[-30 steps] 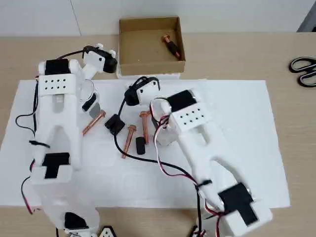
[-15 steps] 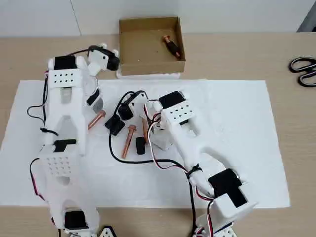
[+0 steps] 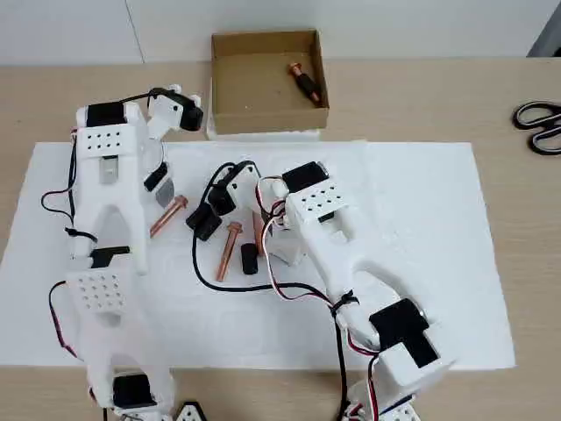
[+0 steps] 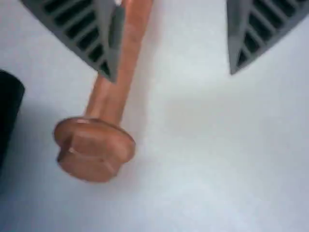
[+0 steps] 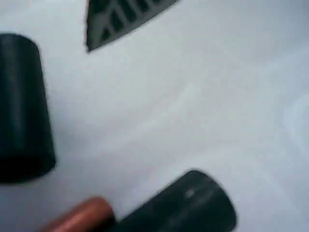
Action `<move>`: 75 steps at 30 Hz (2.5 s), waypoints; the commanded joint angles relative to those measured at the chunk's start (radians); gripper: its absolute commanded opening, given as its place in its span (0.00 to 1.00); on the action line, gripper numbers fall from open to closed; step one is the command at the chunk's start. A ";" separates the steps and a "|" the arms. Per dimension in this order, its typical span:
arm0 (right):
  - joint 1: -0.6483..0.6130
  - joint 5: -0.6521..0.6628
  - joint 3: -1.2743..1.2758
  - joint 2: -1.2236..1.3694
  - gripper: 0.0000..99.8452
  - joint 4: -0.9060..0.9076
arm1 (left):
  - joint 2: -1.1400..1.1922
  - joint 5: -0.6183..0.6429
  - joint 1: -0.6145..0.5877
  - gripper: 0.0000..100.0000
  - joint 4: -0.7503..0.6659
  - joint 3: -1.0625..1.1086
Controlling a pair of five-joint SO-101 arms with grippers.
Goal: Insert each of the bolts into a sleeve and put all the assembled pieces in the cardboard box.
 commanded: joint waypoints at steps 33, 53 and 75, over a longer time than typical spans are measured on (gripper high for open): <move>-0.038 0.051 -0.121 0.225 0.15 -0.077 | -0.002 -0.083 0.041 0.15 0.020 0.097; 0.047 0.011 -0.485 0.240 0.01 0.289 | -0.006 -0.083 0.051 0.14 0.018 0.122; 0.255 -0.141 -0.631 -0.321 0.00 0.271 | -0.012 -0.025 0.138 0.01 0.021 0.025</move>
